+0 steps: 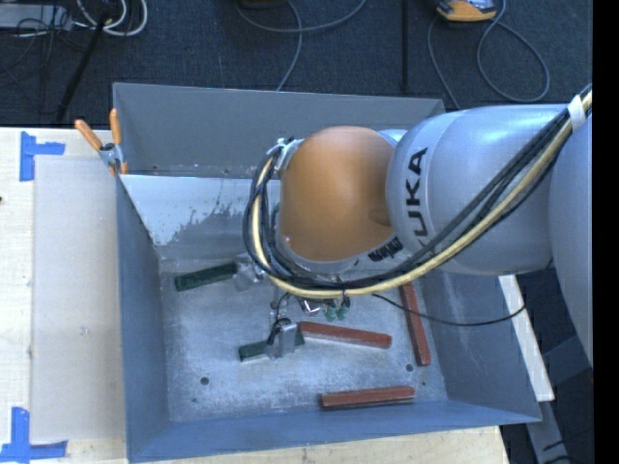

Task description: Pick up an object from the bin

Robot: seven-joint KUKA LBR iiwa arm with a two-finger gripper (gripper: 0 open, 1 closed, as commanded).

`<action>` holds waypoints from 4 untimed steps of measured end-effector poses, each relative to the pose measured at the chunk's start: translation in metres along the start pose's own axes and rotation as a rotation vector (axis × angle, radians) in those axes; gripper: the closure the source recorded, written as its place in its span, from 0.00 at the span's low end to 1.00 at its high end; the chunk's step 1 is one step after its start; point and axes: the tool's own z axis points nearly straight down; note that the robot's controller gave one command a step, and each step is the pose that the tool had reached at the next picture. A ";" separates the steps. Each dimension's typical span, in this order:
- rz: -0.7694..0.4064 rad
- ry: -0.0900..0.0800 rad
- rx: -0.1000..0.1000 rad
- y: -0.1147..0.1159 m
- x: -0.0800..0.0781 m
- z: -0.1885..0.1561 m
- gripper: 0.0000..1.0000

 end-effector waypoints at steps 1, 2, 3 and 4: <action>-0.291 0.007 -0.004 -0.033 -0.073 0.045 0.00; -0.426 0.011 -0.006 -0.048 -0.028 0.107 0.00; -0.823 0.008 -0.008 -0.001 0.017 0.103 0.00; -0.989 0.006 -0.005 -0.065 -0.034 0.106 0.00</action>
Offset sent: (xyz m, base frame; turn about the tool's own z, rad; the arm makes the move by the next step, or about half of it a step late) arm 0.0792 -0.0092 -0.0426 -0.2937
